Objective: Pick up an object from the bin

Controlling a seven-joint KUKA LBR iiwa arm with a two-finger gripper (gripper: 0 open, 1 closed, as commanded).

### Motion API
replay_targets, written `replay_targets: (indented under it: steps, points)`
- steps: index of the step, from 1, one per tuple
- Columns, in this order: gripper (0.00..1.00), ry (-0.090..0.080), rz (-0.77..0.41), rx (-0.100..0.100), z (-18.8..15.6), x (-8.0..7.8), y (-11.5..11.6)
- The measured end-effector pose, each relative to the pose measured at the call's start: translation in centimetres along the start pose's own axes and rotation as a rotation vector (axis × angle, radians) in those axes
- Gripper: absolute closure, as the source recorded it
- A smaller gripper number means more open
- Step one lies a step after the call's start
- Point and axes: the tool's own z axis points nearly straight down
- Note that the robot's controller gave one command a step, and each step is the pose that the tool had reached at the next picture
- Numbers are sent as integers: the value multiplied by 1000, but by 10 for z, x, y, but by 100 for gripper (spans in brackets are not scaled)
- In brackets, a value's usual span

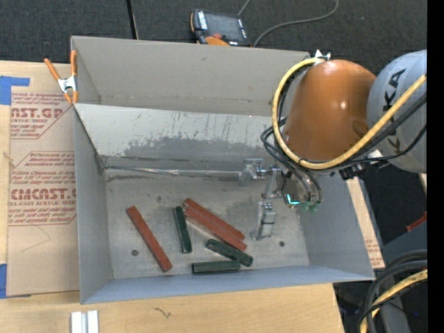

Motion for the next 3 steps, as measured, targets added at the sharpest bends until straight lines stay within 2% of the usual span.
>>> replay_targets:
  steps: [1, 2, 3]
  points:
    - [0, -8, -351, 1, 166, 1, 21]
    - [0, -10, -214, 4, 163, -22, -66]
    - [100, -11, -219, 0, 163, -23, -62]
